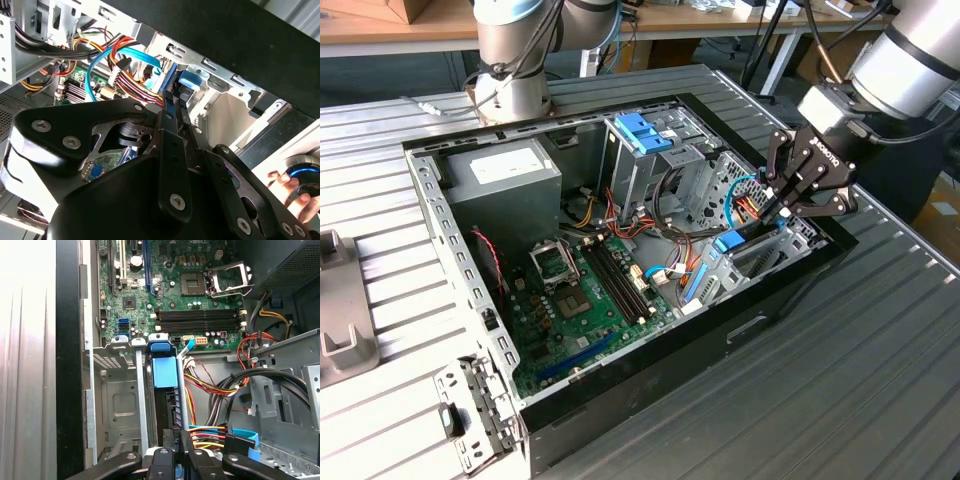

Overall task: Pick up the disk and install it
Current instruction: 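Insert the first disk wire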

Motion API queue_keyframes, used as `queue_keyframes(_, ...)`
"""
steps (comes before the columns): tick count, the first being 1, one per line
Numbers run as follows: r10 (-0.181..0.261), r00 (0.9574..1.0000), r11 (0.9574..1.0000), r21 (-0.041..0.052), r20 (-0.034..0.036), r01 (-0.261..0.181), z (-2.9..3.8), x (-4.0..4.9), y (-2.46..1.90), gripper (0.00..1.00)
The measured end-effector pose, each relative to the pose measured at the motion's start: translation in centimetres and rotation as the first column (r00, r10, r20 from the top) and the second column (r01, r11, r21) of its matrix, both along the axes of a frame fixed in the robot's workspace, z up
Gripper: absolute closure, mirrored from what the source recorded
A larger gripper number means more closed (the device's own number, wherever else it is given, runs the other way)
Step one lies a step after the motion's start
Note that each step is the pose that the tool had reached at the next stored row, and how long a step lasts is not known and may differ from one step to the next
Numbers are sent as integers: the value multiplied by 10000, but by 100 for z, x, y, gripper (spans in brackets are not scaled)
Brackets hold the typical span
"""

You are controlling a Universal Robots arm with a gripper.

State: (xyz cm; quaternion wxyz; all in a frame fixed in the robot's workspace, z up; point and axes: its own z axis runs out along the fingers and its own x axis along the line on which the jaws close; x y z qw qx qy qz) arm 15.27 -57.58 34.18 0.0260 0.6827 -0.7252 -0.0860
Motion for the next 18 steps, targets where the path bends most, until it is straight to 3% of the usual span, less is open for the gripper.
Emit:
queue_keyframes(6,1,10000,10000,49,-1,-1,10,0,0,83)
queue_keyframes(18,193,9998,9998,56,-1,-193,13,2,0,83)
